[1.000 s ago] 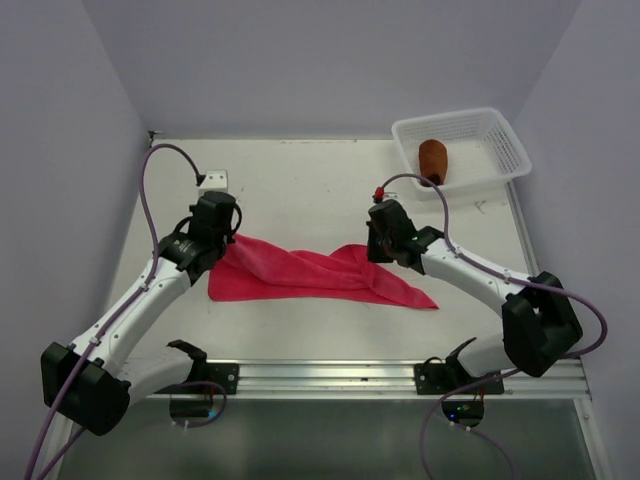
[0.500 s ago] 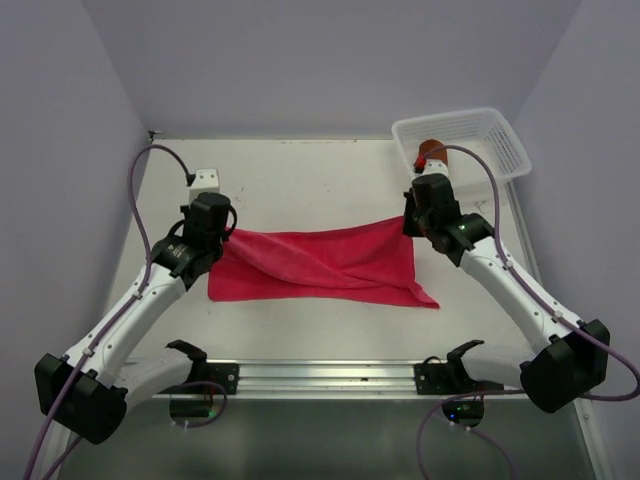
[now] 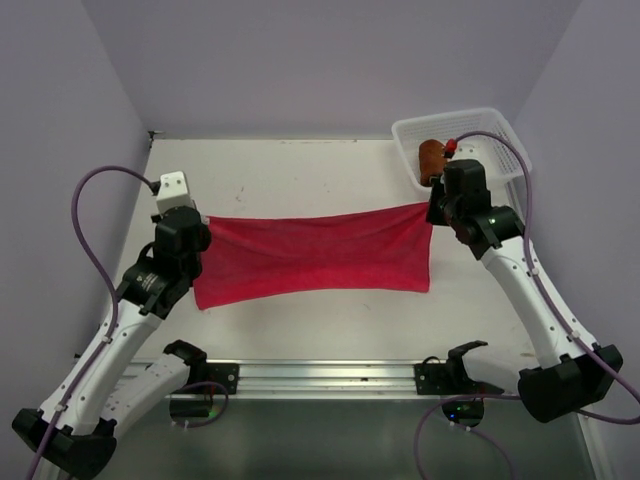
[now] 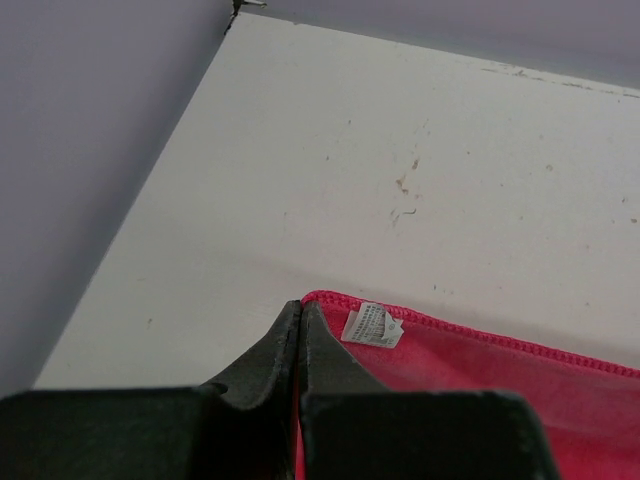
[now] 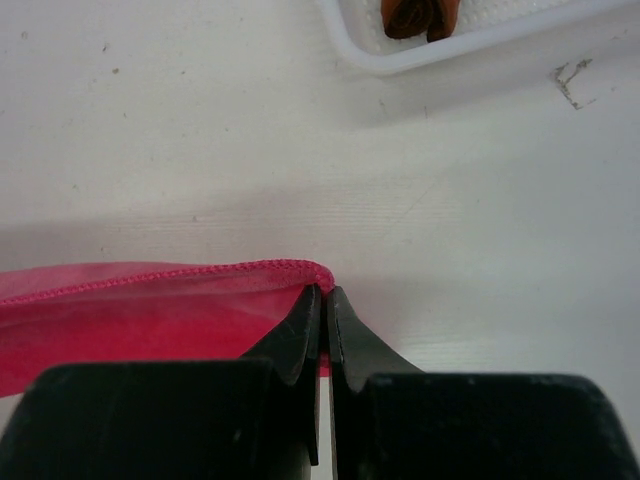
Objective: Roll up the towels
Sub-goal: Flatten the towel, then fold the towel
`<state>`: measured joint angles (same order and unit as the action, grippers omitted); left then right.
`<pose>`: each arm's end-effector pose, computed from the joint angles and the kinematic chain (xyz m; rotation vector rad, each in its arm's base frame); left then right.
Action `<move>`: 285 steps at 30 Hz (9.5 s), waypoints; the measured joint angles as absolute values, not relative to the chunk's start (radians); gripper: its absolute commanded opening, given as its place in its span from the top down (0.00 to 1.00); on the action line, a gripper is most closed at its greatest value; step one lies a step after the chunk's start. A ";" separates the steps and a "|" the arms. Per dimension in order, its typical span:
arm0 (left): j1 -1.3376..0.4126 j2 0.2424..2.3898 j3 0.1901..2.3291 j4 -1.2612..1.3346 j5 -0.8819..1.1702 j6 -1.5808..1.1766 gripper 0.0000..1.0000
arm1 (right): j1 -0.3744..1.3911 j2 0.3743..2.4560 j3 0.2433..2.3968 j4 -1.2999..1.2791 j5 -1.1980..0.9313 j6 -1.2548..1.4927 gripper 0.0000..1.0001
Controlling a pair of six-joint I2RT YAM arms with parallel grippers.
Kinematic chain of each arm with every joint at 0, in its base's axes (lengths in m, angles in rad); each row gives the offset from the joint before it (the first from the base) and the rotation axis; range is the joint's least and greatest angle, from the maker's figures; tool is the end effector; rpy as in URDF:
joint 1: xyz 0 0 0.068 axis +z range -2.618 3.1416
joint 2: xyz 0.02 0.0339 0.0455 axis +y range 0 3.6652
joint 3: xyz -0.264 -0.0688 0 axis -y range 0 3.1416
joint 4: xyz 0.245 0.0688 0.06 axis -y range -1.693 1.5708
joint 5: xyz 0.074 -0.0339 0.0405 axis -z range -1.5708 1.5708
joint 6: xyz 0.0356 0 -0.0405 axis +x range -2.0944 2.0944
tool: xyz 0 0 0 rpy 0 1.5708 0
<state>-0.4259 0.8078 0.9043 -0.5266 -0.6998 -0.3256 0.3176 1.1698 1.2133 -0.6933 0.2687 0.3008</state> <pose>0.1621 -0.0484 0.3454 -0.3398 1.8694 0.1925 0.2360 0.0676 0.3616 0.1284 2.1903 0.0486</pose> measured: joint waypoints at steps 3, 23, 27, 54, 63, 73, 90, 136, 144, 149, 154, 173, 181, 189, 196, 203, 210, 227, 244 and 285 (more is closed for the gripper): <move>-0.426 0.799 0.904 -0.525 -0.695 -0.327 1.00 | 0.313 1.150 1.224 -0.718 0.262 0.301 1.00; -0.426 0.648 0.916 -0.573 -0.670 -0.388 1.00 | 0.312 0.976 1.331 -0.898 0.197 0.306 1.00; -0.426 0.611 0.955 -0.596 -0.663 -0.408 1.00 | 0.312 0.945 1.362 -0.942 0.178 0.307 1.00; -0.426 0.677 0.864 -0.584 -0.622 -0.442 1.00 | 0.312 1.021 1.222 -0.935 0.128 0.324 1.00; -0.416 1.000 0.854 -0.410 -0.612 -0.373 1.00 | 0.268 1.245 1.211 -0.772 0.142 0.320 1.00; -0.353 1.174 0.855 -0.274 -0.587 -0.318 1.00 | 0.189 1.400 1.219 -0.667 0.099 0.301 1.00; -0.320 1.058 0.630 -0.004 -0.492 -0.256 1.00 | 0.182 1.415 1.142 -0.604 0.057 0.295 1.00; -0.269 0.879 0.427 -0.027 -0.578 -0.352 1.00 | 0.182 1.119 0.836 -0.697 0.048 0.332 1.00; -0.269 0.866 0.427 -0.060 -0.584 -0.376 1.00 | 0.182 1.065 0.802 -0.713 0.043 0.344 1.00; -0.269 0.862 0.427 -0.087 -0.608 -0.387 1.00 | 0.182 1.033 0.770 -0.709 0.023 0.359 1.00; -0.269 0.843 0.427 -0.097 -0.624 -0.394 1.00 | 0.182 0.984 0.712 -0.699 -0.015 0.376 0.99; -0.268 0.714 0.377 -0.098 -0.585 -0.401 1.00 | 0.216 0.900 0.690 -0.696 -0.056 0.397 0.68; -0.268 0.714 0.377 -0.098 -0.571 -0.401 0.99 | 0.216 0.926 0.667 -0.686 -0.072 0.413 0.64; -0.268 0.728 0.377 -0.126 -0.607 -0.425 0.61 | 0.216 0.983 0.669 -0.672 -0.071 0.414 0.59; -0.268 0.698 0.377 -0.151 -0.613 -0.437 0.46 | 0.216 1.024 0.701 -0.657 -0.071 0.414 0.56; -0.268 0.723 0.401 -0.153 -0.630 -0.436 0.43 | 0.216 1.066 0.734 -0.631 -0.043 0.419 0.55; -0.244 0.903 0.497 -0.144 -0.656 -0.434 0.42 | 0.207 1.122 0.771 -0.599 -0.021 0.440 0.57; 0.101 1.265 0.683 -0.166 -0.079 -0.405 0.47 | 0.063 1.239 0.776 -0.535 -0.065 0.461 0.59; 0.142 1.360 0.683 -0.164 -0.008 -0.400 0.51 | 0.038 1.293 0.755 -0.492 -0.102 0.453 0.59; 0.144 1.447 0.675 -0.112 0.033 -0.400 0.79 | 0.030 1.323 0.728 -0.448 -0.123 0.445 0.60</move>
<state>0.1440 1.4471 0.6746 -0.1123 0.0326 -0.4004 0.0296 1.3231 0.7284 -0.4480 -0.1230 0.4446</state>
